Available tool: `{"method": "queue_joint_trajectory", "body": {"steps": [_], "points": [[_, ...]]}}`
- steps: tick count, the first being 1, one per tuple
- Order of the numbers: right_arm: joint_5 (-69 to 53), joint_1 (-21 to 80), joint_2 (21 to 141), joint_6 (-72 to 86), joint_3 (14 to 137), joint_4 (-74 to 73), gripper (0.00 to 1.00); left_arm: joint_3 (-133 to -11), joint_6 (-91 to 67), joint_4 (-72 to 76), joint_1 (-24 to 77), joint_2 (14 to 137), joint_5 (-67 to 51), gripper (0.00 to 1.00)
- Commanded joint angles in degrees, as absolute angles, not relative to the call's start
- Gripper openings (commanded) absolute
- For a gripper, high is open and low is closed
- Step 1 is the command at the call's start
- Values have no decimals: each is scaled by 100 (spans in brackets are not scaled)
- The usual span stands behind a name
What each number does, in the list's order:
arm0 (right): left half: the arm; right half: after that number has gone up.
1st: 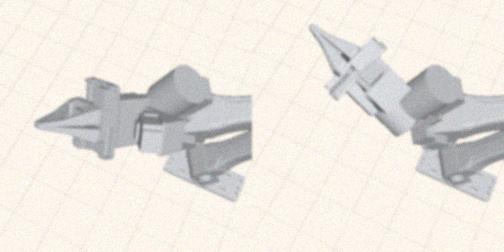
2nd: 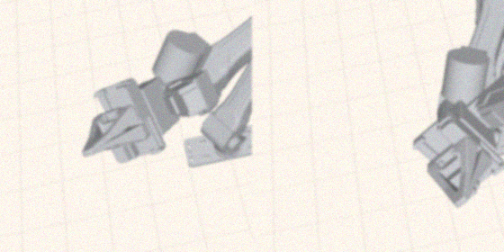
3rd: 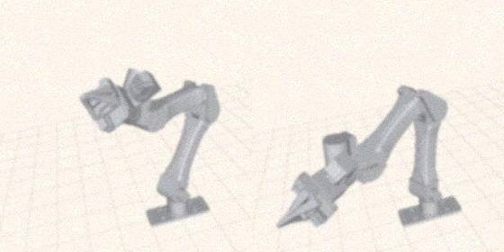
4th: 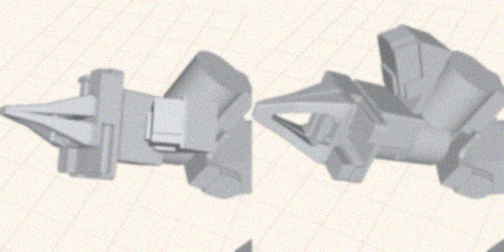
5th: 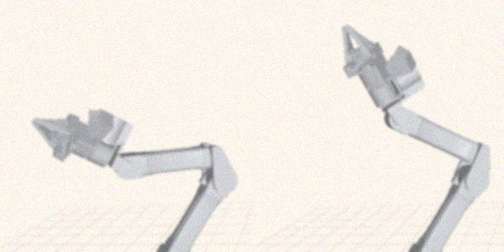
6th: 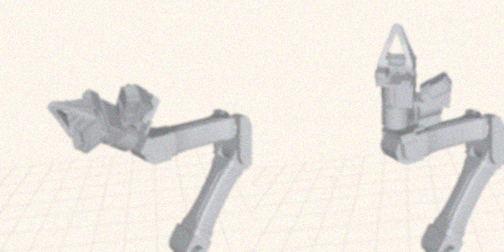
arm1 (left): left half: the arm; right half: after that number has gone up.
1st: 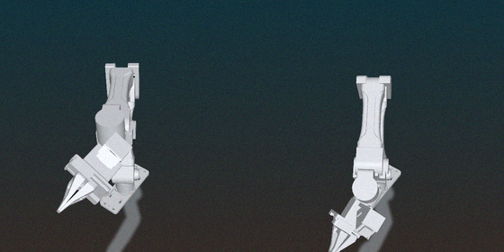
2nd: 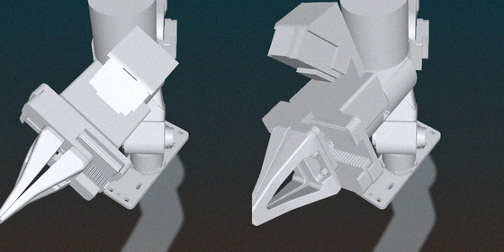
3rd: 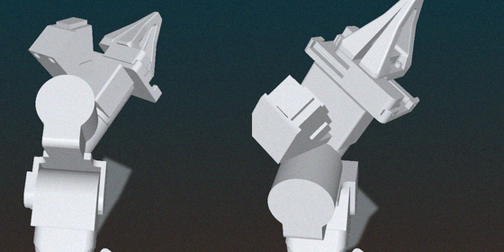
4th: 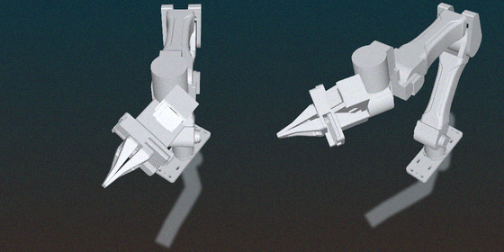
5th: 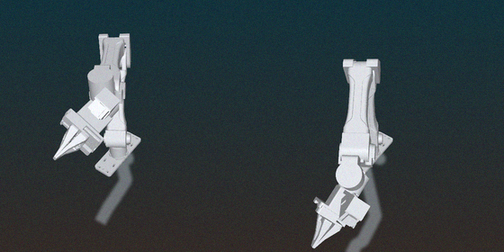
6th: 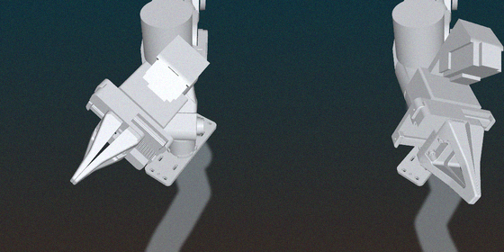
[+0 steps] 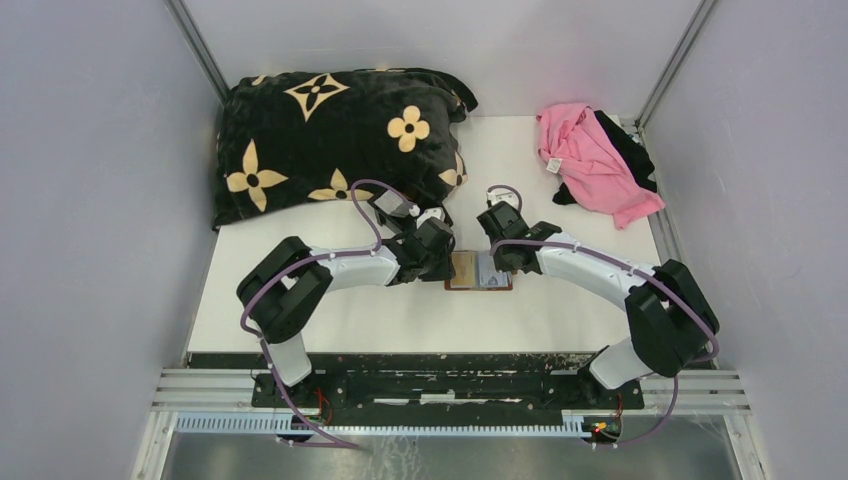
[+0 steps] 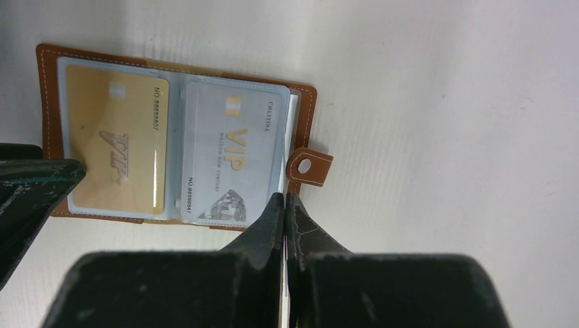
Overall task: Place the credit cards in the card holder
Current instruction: Turn over the card slot in the card holder.
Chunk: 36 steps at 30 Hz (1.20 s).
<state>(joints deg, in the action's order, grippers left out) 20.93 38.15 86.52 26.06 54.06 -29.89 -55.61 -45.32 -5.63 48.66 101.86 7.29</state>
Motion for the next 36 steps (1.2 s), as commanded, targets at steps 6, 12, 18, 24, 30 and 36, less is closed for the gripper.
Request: {"method": "queue_joint_trajectory", "body": {"steps": [6,12,18,24,30,36], "points": [[2336,3838,8432,2704,5308,-2909,1,-5503,-4447,-1203,4931,10547,852,40],[2244,3822,8447,2815,5193,-2777,1,-5477,-4465,-1246,4938,10547,868,40],[2138,3782,8410,2913,5123,-2666,1,-5468,-4452,-1286,4939,10538,888,40],[2033,3735,8373,2977,5078,-2581,1,-5459,-4456,-1283,4944,10547,880,40],[1988,3691,8401,3005,5072,-2538,1,-5451,-4456,-1283,4944,10573,871,40],[1919,3633,8418,3037,5069,-2481,1,-5454,-4447,-1292,4956,10582,867,40]]}}
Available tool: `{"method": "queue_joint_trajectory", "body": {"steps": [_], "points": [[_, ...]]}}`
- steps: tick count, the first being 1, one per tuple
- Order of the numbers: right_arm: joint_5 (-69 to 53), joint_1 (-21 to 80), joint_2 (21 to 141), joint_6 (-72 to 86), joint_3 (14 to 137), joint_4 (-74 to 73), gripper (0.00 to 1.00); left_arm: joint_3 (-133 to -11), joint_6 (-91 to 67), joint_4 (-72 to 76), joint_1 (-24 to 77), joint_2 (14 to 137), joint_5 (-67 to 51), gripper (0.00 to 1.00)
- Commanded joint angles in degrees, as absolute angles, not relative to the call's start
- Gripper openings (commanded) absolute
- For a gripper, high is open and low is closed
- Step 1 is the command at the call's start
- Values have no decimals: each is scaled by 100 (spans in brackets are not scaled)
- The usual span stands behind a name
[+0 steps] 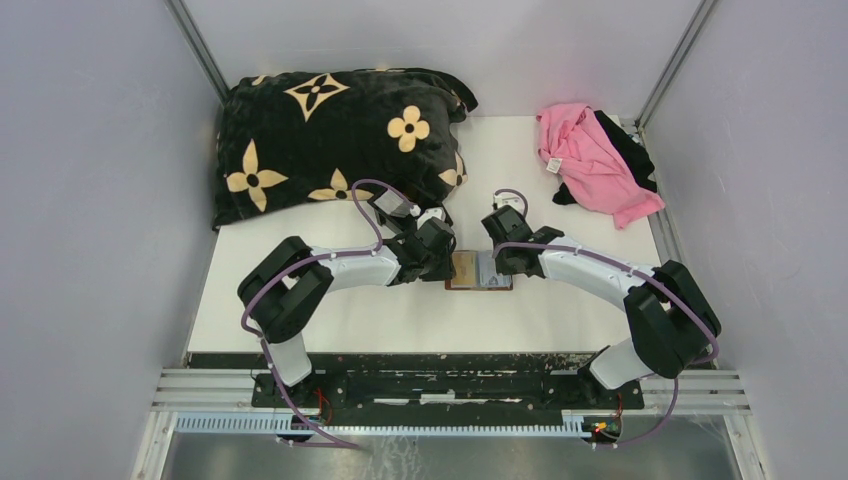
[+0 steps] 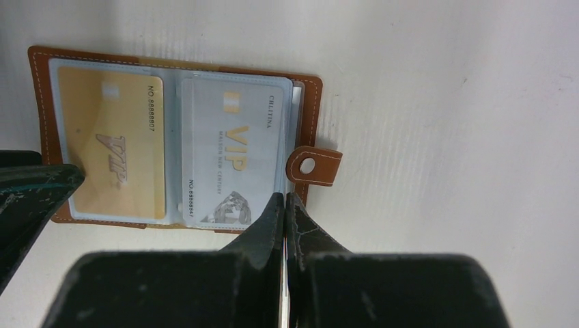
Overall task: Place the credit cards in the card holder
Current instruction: Turn over the card slot in the card holder.
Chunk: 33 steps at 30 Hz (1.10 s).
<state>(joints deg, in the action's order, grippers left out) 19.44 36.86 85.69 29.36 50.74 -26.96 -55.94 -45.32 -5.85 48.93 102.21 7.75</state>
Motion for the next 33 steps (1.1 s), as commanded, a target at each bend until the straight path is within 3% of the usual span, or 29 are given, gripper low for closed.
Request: {"method": "queue_joint_trajectory", "body": {"steps": [1,33], "points": [[1902,3620,8422,3041,5074,-2473,1,-5458,-4447,-1300,4951,10590,864,40],[1390,3246,8431,3095,5004,-2281,1,-5550,-4476,-1406,4962,10729,845,40]]}}
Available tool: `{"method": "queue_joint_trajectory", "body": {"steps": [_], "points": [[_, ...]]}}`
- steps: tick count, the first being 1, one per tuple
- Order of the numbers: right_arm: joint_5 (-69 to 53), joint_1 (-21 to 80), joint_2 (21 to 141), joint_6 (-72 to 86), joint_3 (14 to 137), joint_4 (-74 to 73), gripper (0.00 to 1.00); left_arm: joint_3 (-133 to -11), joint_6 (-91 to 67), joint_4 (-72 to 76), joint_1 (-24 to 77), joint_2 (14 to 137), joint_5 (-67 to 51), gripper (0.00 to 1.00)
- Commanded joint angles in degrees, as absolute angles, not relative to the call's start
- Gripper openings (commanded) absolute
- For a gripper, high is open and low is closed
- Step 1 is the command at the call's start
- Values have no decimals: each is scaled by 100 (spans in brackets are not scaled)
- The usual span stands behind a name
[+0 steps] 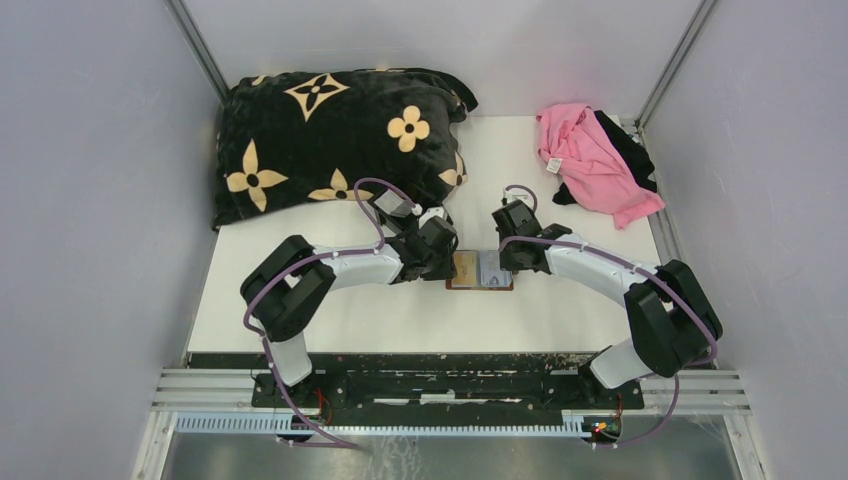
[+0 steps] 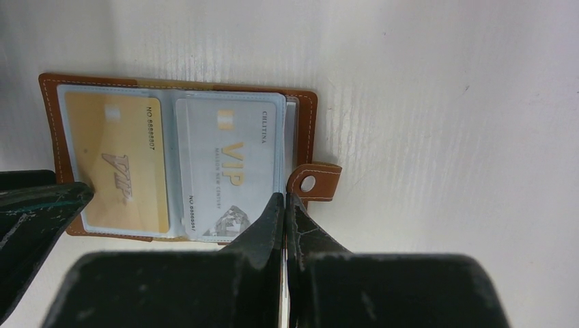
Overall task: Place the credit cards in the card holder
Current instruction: Turn over the card slot in the card holder.
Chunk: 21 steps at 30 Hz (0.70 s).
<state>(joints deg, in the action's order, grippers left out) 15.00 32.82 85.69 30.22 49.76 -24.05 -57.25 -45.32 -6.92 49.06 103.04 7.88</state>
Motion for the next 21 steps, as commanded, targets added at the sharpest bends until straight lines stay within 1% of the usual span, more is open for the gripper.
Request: {"method": "queue_joint_trajectory", "body": {"steps": [1,21], "points": [[1389,3239,8444,3094,5009,-2280,1,-5553,-4482,-1408,4964,10733,844,40],[1189,3061,8408,3085,5044,-2250,1,-5715,-4518,-1481,5022,10888,871,40]]}}
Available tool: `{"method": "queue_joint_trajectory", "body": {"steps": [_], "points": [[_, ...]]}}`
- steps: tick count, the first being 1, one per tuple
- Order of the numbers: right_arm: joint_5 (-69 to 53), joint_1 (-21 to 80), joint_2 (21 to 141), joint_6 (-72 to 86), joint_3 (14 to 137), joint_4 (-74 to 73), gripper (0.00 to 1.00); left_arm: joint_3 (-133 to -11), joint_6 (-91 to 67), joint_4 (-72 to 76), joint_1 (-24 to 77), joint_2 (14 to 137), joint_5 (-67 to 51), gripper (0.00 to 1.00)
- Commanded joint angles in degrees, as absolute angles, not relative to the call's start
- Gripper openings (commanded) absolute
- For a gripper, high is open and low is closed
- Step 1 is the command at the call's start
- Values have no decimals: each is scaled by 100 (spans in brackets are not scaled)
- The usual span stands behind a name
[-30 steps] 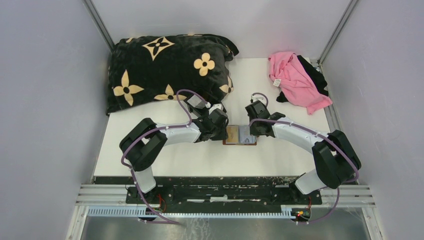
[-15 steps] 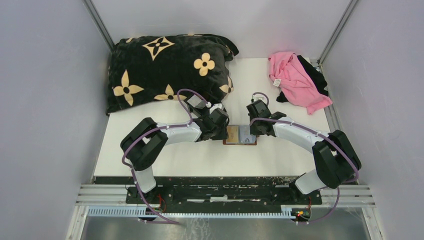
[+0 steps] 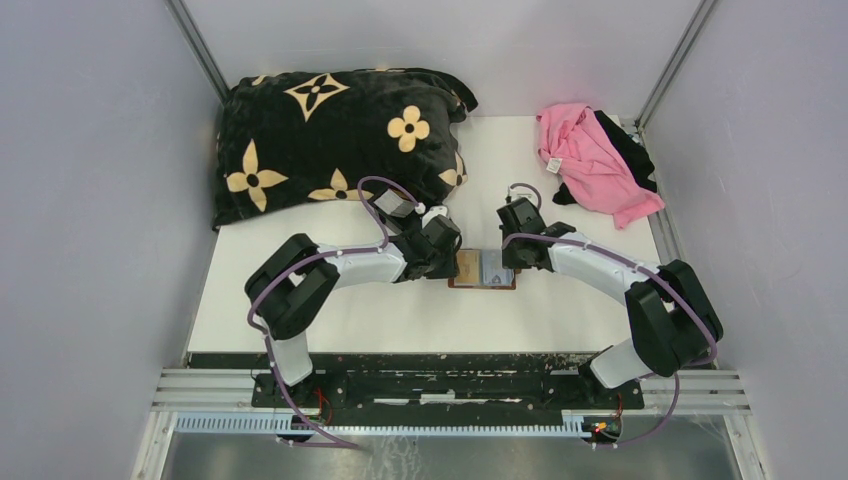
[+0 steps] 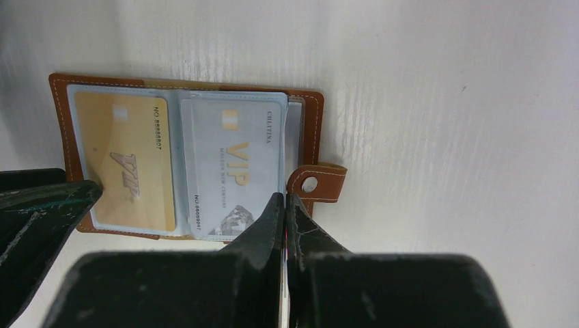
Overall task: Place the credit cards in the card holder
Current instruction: Turn over the card slot in the card holder.
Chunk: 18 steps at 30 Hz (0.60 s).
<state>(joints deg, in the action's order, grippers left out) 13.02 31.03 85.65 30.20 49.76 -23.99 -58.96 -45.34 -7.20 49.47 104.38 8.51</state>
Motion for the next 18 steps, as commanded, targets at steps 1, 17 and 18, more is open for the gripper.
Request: {"method": "queue_joint_trajectory", "body": {"steps": [1,17,18], "points": [[1180,3052,8404,3085,5045,-2254,1,-5716,-4524,-1485,5022,10897,880,40],[1016,2888,8328,3125,5044,-2250,1,-5705,-4548,-1548,5060,10933,906,40],[1011,2878,8317,3137,5045,-2257,1,-5698,-4552,-1551,5062,10938,907,40]]}}
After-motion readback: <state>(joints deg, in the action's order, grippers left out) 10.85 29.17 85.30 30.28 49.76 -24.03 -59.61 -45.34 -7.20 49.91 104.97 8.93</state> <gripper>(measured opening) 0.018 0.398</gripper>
